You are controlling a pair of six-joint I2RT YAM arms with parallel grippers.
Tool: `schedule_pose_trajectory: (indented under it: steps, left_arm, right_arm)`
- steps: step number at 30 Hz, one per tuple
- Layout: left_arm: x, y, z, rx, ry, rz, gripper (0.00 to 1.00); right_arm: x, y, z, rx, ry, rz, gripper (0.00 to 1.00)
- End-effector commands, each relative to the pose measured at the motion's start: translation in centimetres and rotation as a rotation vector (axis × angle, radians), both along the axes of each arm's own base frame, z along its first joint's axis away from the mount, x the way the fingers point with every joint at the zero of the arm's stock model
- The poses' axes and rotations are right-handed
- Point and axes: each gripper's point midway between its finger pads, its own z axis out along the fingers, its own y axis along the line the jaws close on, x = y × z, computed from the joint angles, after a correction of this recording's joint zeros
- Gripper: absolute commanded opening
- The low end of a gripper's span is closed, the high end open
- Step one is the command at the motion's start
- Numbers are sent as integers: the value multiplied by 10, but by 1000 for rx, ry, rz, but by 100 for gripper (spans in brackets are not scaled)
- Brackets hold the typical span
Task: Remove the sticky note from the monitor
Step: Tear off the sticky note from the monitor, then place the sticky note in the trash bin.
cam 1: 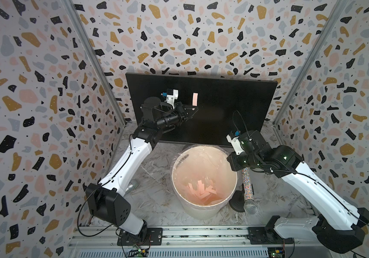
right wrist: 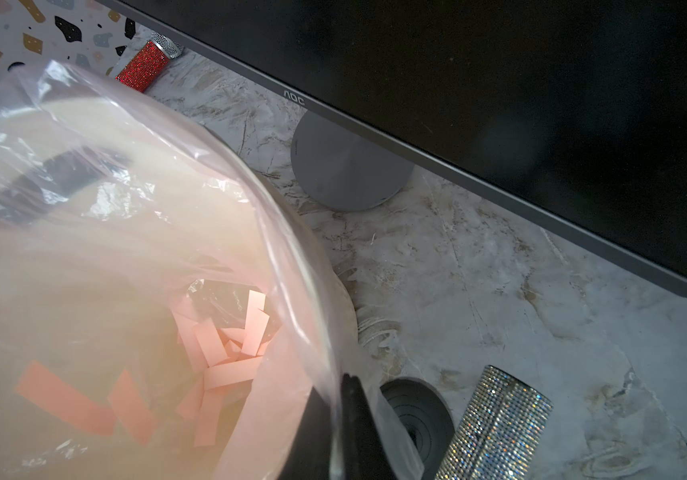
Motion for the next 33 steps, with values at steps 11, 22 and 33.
schedule_pose_trajectory:
  steps: [11, 22, 33]
  left_arm:
    - [-40, 8, 11, 7, -74, -16, 0]
    - [-109, 6, 18, 55, -108, -90, 0]
    - [-184, 5, -1, 177, -124, -193, 0]
  right_arm:
    - [1, 1, 34, 119, -78, -24, 1]
    - [2, 1, 37, 125, -81, -31, 2]
    - [4, 1, 37, 121, -85, -40, 7]
